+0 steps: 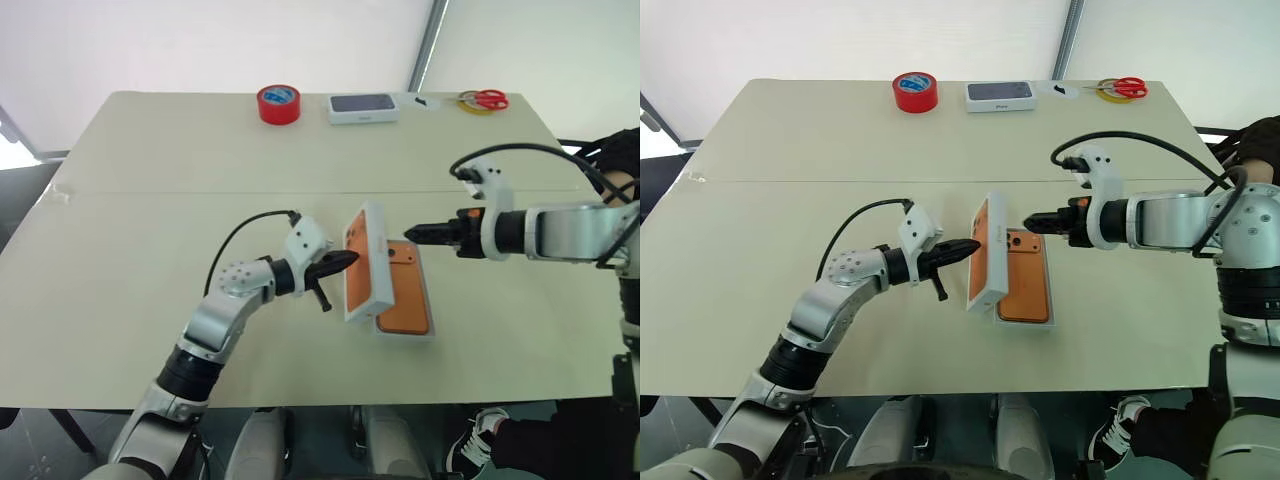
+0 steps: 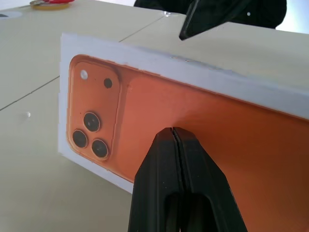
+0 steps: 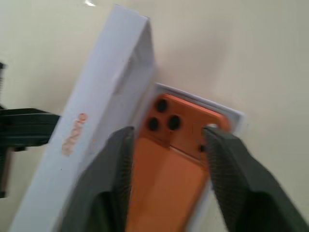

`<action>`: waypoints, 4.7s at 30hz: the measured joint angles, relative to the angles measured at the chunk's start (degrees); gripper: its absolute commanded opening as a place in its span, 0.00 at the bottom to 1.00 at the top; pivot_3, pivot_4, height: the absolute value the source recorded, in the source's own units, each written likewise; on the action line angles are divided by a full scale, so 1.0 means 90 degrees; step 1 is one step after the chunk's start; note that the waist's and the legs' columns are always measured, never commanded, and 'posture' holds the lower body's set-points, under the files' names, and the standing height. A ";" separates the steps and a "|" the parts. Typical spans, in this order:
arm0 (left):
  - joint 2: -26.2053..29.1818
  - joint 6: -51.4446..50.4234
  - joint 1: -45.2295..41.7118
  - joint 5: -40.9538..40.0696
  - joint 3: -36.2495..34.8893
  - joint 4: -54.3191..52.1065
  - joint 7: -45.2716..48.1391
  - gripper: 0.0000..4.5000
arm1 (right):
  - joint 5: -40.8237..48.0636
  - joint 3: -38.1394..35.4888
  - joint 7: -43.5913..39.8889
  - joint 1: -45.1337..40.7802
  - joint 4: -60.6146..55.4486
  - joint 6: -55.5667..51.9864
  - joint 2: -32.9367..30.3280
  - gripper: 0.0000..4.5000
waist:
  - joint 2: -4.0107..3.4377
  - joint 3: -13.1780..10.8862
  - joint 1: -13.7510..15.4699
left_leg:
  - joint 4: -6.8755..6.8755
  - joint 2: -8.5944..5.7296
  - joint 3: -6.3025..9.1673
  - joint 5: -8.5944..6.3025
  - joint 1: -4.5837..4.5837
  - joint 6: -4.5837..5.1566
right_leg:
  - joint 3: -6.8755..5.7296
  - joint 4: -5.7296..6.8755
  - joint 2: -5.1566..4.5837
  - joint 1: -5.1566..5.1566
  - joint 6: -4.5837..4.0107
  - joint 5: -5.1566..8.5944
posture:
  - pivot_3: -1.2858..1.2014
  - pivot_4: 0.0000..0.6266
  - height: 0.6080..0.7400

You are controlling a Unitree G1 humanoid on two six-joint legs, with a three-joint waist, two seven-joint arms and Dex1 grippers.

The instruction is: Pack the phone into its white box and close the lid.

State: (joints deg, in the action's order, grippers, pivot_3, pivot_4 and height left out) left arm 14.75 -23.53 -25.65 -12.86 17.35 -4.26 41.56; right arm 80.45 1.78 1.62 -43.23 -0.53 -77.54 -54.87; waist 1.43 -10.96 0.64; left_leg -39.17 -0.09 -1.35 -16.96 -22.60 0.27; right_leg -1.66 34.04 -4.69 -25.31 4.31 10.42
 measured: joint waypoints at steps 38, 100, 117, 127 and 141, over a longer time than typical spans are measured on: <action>-0.0218 -0.2803 -0.0511 -0.0395 -0.0012 -0.0277 -0.0341 0.00 | -0.6257 0.1714 -0.4523 0.1359 -0.2248 0.2039 -0.0592 0.02 | 0.0001 0.0000 0.0013 | -0.0006 -0.0006 0.0005 0.0000 0.0001 0.0000 | -0.0001 0.0005 -0.0004 -0.0001 -0.0004 0.0003 | 0.52 0.24 0.94; -0.0763 -0.2710 -0.1123 -0.0562 0.0115 0.0419 -0.0367 0.00 | -0.6260 -0.0008 -0.6004 0.3459 -0.3498 0.2623 -0.0814 0.02 | 0.0003 0.0001 0.0024 | -0.0011 -0.0012 0.0009 0.0000 0.0022 0.0000 | -0.0003 0.0009 -0.0002 0.0027 0.0003 -0.0001 | 0.52 0.24 0.94; -0.0460 -0.2190 -0.1008 -0.0509 -0.0870 0.0246 -0.0699 0.00 | -0.6608 -0.0350 -0.4982 0.3147 -0.2538 0.3694 0.0271 0.02 | 0.0003 0.0011 -0.0019 | -0.0009 -0.0007 0.0008 0.0000 0.0030 -0.0001 | -0.0001 0.0015 0.0001 0.0026 0.0006 -0.0003 | 0.52 0.24 0.94; 0.1263 -0.1898 0.1075 -0.0674 -0.3194 -0.1149 -0.1089 0.00 | -0.6611 -0.0888 -0.5119 0.1716 0.0282 0.4909 0.1071 0.02 | 0.0002 0.0011 0.0037 | -0.0009 -0.0014 0.0007 0.0001 0.0025 -0.0002 | -0.0003 0.0010 -0.0012 0.0032 0.0001 -0.0003 | 0.52 0.24 0.94; 0.1398 -0.1763 0.2172 -0.0933 -0.3883 -0.1834 -0.1596 0.00 | -0.6631 -0.0870 -0.5999 0.1285 0.1744 0.5873 0.1352 0.02 | 0.0001 0.0010 0.0003 | -0.0011 -0.0017 0.0004 0.0001 0.0034 -0.0003 | -0.0005 0.0013 -0.0020 0.0038 0.0002 -0.0004 | 0.52 0.24 0.94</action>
State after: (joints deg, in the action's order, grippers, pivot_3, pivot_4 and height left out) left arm 27.34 -39.40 -6.11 -21.26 -17.60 -20.76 27.19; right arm 20.77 -6.06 -52.37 -31.67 15.17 -24.68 -42.71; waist 1.44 -10.87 0.67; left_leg -39.28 -0.25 -1.32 -16.95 -22.29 0.25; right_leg -1.70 34.16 -4.87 -24.97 4.33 10.39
